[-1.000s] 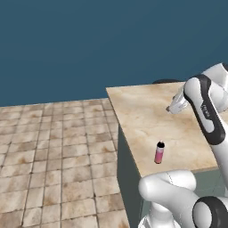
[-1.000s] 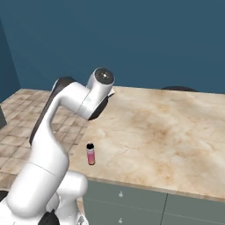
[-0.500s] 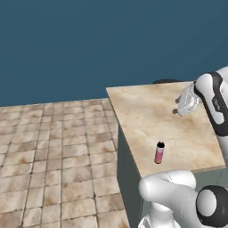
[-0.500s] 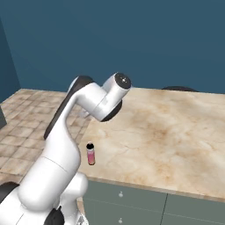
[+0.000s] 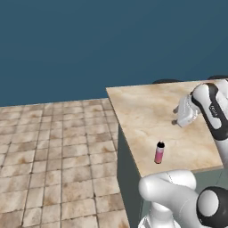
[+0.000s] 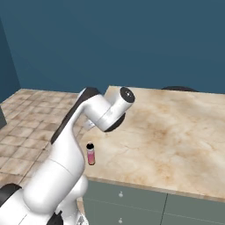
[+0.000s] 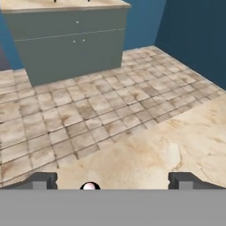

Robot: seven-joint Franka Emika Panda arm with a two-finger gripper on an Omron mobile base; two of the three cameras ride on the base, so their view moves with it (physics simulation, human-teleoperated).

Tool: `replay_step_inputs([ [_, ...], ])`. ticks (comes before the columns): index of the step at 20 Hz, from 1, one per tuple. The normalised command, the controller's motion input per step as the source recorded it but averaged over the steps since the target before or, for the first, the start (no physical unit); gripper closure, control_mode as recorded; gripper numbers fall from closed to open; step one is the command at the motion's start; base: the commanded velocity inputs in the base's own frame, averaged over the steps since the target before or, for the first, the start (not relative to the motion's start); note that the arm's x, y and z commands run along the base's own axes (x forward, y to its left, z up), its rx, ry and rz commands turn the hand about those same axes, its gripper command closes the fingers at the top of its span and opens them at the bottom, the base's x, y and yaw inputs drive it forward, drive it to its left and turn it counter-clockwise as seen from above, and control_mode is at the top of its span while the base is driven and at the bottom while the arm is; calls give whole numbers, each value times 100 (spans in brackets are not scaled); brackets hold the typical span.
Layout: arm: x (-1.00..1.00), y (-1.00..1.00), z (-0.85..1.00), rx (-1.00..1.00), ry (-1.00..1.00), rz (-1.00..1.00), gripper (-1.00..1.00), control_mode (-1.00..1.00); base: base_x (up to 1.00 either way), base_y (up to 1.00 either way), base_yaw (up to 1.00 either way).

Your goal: Pick the bottled drink from the counter and place it in the open cabinet.

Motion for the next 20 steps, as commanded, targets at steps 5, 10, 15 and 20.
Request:
replay_step_inputs([
  [5, 0, 0, -73, 0, -7, 6, -100, -100, 0, 0, 0],
  [10, 0, 0, -84, 0, -6, 11, -100, -100, 0, 0, 0],
  [15, 0, 0, -65, 6, -5, 11, -100, -100, 0, 0, 0],
  [20, 0, -5, -17, 16, 0, 9, -100, -100, 0, 0, 0],
])
